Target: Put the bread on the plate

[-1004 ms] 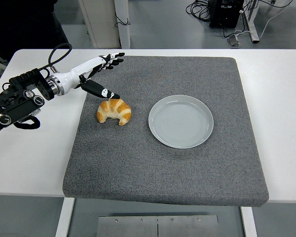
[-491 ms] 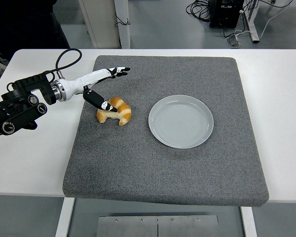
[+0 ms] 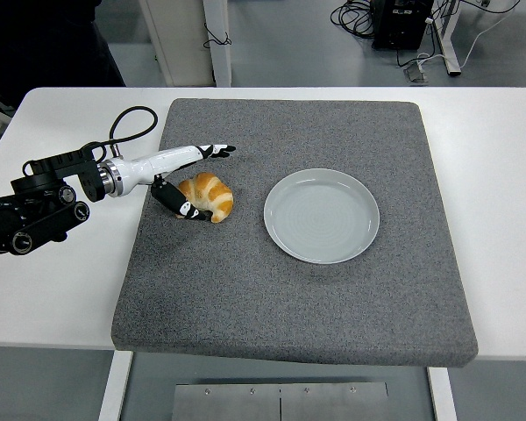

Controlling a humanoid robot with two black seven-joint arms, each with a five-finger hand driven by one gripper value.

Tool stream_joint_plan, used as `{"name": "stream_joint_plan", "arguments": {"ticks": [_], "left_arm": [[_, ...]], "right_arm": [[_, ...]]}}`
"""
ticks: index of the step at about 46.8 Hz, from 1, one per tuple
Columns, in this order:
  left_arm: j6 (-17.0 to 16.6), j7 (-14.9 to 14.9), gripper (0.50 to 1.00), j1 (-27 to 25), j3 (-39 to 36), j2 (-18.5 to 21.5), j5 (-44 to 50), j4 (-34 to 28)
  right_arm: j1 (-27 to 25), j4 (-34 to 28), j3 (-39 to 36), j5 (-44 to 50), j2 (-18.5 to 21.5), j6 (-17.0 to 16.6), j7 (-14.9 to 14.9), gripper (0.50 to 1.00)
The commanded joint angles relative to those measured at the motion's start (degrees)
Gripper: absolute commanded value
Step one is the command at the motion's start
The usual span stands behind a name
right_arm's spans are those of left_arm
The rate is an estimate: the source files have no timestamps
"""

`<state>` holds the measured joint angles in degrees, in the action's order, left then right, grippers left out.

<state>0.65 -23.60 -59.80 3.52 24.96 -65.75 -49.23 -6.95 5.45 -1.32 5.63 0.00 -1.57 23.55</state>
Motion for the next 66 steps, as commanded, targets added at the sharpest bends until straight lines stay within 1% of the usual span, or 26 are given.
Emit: {"name": "stream_joint_plan", "arguments": {"ticks": [1,5,8,10,20,23,31,39,45,57,66], "left_arm": [[-1.70,-0.22,0.962,0.04,-1.06,-0.09,-0.78,0.10],[-3.81,-0.48,0.946,0.04,-2.20,-0.18,-0.96,0.01],[-4.52,-0.57,0.937,0.04,-2.73,-0.62,-0.96,0.01],[-4.69,-0.57,0.933,0.04,-2.82,-0.88,-0.96,0.01],[-4.69,-1.01,0.863,0.04,-2.73,-1.06,-0.78,0.01],[-4.69,-1.18,0.851,-0.05,-2.64,-1.14,-0.43,0.01],[-4.69,-1.27,0.766,0.04,-2.56,-1.32,-0.25,0.01],[-4.69,-3.12,0.692,0.04,-2.73,-1.32,-0.16,0.01],[-4.69,-3.20,0.651,-0.05,-2.64,-1.32,-0.08,0.01],[-4.69,-3.12,0.622,-0.67,-1.41,-0.88,0.01,0.01],[-4.61,-3.20,0.621,-2.69,-0.01,-0.62,0.01,0.10]], "right_arm": [[0.00,0.00,0.00,0.00,0.00,-0.01,0.00,1.000],[0.00,0.00,0.00,0.00,0.00,-0.01,0.00,1.000],[0.00,0.00,0.00,0.00,0.00,-0.01,0.00,1.000],[0.00,0.00,0.00,0.00,0.00,-0.01,0.00,1.000],[0.00,0.00,0.00,0.00,0.00,-0.01,0.00,1.000],[0.00,0.00,0.00,0.00,0.00,-0.01,0.00,1.000],[0.00,0.00,0.00,0.00,0.00,-0.01,0.00,1.000],[0.00,0.00,0.00,0.00,0.00,-0.01,0.00,1.000],[0.00,0.00,0.00,0.00,0.00,-0.01,0.00,1.000],[0.00,0.00,0.00,0.00,0.00,-0.01,0.00,1.000],[0.00,0.00,0.00,0.00,0.00,-0.01,0.00,1.000]]}}
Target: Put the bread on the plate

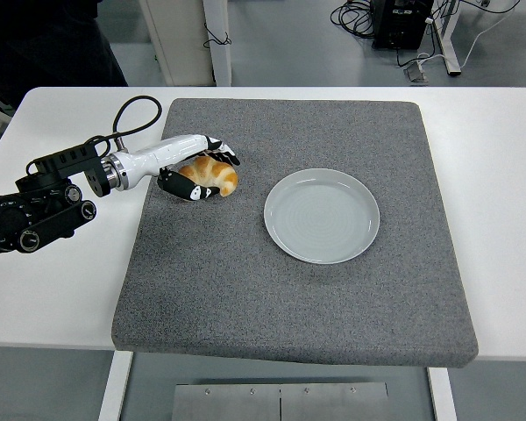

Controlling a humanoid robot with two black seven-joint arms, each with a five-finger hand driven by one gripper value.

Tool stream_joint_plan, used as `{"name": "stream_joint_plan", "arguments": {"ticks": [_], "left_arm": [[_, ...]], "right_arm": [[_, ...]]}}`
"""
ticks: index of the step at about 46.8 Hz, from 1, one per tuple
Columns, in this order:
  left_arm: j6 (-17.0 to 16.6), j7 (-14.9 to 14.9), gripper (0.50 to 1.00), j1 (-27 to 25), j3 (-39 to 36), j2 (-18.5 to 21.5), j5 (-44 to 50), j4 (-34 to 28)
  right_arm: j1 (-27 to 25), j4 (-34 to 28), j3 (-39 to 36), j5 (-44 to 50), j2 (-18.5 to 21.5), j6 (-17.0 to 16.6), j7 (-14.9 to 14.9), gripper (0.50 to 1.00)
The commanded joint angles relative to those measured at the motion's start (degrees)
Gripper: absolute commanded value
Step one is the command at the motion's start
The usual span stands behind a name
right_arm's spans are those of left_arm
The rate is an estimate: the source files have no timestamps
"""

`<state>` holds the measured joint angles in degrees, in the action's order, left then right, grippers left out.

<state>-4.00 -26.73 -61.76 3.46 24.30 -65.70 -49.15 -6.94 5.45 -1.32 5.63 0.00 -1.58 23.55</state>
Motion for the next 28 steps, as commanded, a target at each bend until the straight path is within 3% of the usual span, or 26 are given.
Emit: {"name": "stream_joint_plan", "arguments": {"ticks": [1,28], "left_arm": [[0.05,-0.08,0.621,-0.99,0.14,0.05,-0.13,0.02],[1.10,-0.96,0.630,-8.99,3.04,-0.48,-0.22,0.02]], "right_arm": [[0.00,0.00,0.00,0.00,0.00,0.00,0.00,1.000],[0.00,0.00,0.00,0.00,0.00,0.00,0.00,1.000]]}}
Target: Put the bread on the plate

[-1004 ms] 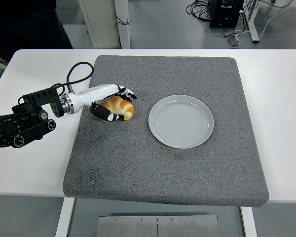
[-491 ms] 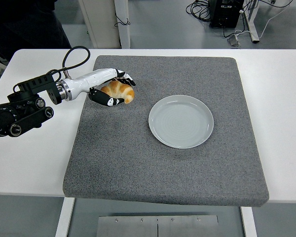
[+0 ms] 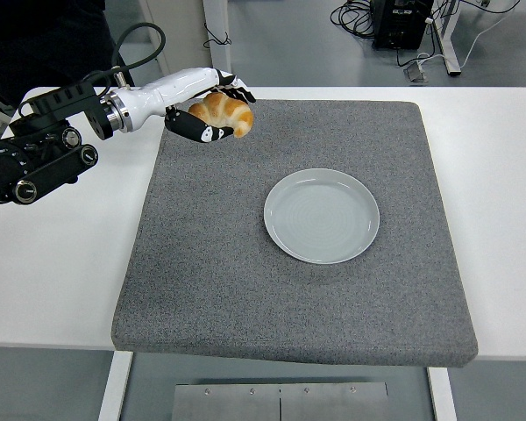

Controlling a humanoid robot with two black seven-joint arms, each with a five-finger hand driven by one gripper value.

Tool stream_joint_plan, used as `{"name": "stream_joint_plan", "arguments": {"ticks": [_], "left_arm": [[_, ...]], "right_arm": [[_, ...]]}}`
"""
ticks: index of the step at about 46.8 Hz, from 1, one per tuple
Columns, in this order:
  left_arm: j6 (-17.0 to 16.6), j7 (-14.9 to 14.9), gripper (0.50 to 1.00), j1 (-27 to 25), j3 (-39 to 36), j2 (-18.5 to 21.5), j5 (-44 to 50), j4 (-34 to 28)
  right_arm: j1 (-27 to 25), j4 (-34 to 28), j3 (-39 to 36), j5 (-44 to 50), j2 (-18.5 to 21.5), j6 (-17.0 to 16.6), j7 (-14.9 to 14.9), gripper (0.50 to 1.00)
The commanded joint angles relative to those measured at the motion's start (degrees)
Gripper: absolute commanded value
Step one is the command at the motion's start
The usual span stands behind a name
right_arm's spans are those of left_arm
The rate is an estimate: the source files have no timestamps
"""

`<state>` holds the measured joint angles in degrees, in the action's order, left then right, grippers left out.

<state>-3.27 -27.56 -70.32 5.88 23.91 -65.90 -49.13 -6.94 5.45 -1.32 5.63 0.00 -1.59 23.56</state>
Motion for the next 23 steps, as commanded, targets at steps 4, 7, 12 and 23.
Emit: {"name": "stream_joint_plan", "arguments": {"ticks": [4,7,12,23], "left_arm": [[1.60,-0.13,0.630,-1.13,1.68,-0.09,-0.02,0.09],[2.21,-0.04,0.631,-2.18,2.38,-0.44,-0.11,0.09],[2.48,0.05,0.633,-4.20,2.83,-2.20,-0.37,0.09],[2.48,0.31,0.634,-6.05,2.83,-5.98,-0.72,0.09]], "right_arm": [[0.00,0.00,0.00,0.00,0.00,0.01,0.00,1.000],[0.00,0.00,0.00,0.00,0.00,0.01,0.00,1.000],[0.00,0.00,0.00,0.00,0.00,0.01,0.00,1.000],[0.00,0.00,0.00,0.00,0.00,0.01,0.00,1.000]]}}
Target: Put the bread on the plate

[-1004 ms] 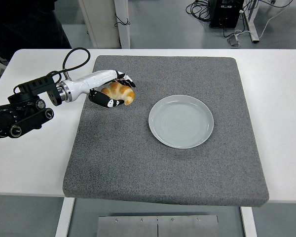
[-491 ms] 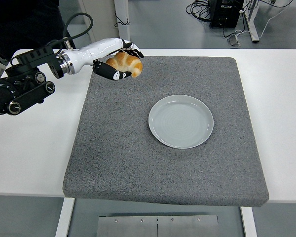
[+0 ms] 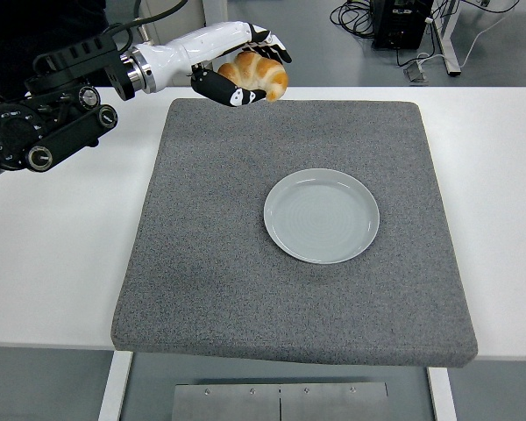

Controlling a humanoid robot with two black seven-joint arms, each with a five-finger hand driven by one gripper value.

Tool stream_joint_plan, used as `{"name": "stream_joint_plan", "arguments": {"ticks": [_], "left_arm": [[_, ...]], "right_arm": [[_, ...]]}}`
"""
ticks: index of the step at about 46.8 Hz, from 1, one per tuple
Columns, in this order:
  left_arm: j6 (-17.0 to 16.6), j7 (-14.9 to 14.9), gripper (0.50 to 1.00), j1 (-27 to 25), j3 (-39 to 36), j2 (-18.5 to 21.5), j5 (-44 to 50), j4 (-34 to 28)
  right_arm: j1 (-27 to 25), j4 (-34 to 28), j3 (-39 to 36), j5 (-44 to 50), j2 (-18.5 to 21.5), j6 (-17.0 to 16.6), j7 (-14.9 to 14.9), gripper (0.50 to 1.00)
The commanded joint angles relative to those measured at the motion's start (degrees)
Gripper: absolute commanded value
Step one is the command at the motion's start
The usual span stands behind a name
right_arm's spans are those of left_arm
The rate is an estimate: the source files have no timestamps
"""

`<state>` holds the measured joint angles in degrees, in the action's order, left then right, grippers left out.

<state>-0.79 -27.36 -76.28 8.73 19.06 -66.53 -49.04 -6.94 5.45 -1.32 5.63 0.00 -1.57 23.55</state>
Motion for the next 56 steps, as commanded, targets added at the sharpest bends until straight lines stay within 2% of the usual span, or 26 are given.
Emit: {"name": "stream_joint_plan", "arguments": {"ticks": [1,29,40,43,56], "left_arm": [[0.00,0.12,0.634,-0.10,-0.03,-1.48,-0.09,-0.01],[-0.35,0.47,0.636,-0.71,-0.38,-11.24,-1.85,-0.09],[-0.97,0.47,0.636,0.78,-0.82,-13.17,-3.25,-0.09],[-2.11,0.47,0.636,1.40,-0.82,-13.70,-4.48,-0.09],[-3.96,0.38,0.636,3.77,-0.99,-13.96,-5.98,-0.09]], "right_arm": [[0.00,0.00,0.00,0.00,0.00,-0.01,0.00,1.000],[0.00,0.00,0.00,0.00,0.00,-0.01,0.00,1.000],[0.00,0.00,0.00,0.00,0.00,-0.01,0.00,1.000],[0.00,0.00,0.00,0.00,0.00,-0.01,0.00,1.000],[0.00,0.00,0.00,0.00,0.00,-0.01,0.00,1.000]]}}
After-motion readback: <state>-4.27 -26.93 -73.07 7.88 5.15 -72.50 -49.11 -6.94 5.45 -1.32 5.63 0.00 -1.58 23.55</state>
